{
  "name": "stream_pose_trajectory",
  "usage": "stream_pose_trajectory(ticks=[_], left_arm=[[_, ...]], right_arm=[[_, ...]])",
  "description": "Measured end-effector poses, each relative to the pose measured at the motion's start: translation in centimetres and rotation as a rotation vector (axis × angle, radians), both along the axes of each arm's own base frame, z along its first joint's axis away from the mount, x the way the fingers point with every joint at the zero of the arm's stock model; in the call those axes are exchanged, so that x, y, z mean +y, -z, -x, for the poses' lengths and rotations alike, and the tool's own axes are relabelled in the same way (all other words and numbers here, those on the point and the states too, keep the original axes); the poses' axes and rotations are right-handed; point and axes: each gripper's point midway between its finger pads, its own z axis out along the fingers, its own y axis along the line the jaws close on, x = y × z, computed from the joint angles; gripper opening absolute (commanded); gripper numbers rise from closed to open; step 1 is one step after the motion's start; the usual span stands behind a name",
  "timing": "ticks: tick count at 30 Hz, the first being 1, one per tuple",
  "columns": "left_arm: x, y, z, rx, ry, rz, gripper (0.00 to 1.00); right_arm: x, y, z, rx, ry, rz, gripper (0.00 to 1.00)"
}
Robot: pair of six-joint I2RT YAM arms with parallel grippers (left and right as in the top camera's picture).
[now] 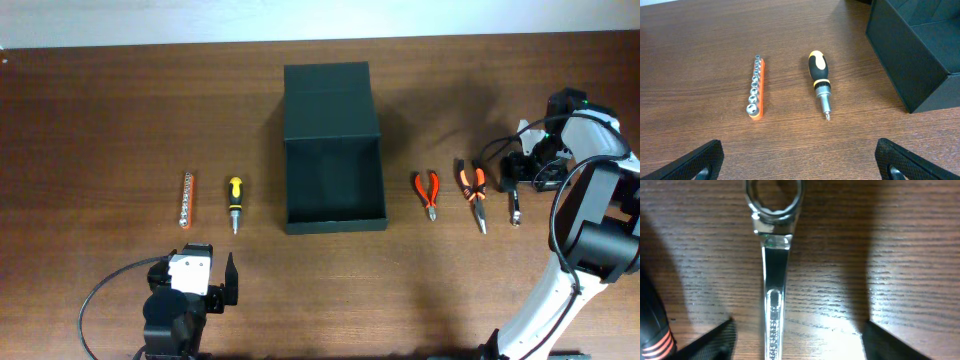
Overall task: Pack container
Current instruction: 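Lower the right gripper onto the silver wrench and close on it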
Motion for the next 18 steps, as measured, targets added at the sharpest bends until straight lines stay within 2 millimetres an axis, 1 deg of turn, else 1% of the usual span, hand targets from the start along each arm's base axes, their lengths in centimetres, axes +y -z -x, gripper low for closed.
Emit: stream_pose_trajectory(ticks=[2,4,6,8,11,16,18], left_arm=[[0.00,0.00,0.00,0.000,0.000,0.000,0.99],[0.00,0.00,0.00,0.000,0.000,0.000,0.99],[0.00,0.00,0.00,0.000,0.000,0.000,0.99],[0.00,0.00,0.00,0.000,0.000,0.000,0.99],[0.01,0.00,0.00,0.000,-0.001,0.000,0.99],[0.00,0.00,0.00,0.000,0.000,0.000,0.99],[0.00,0.00,0.00,0.000,0.000,0.000,0.99]], right_arm=[[0.00,0.00,0.01,0.000,0.001,0.000,0.68],[0.00,0.00,0.01,0.000,0.002,0.000,0.63],[0.00,0.01,0.02,0.001,-0.003,0.000,0.55],[0.02,0.01,0.05,0.002,0.002,-0.001,0.53],[0.03,0.01,0.07,0.002,0.002,-0.001,0.45],[0.04,0.01,0.10,0.004,0.002,-0.002,0.22],[0.06,0.01,0.10,0.004,0.004,-0.002,0.20]])
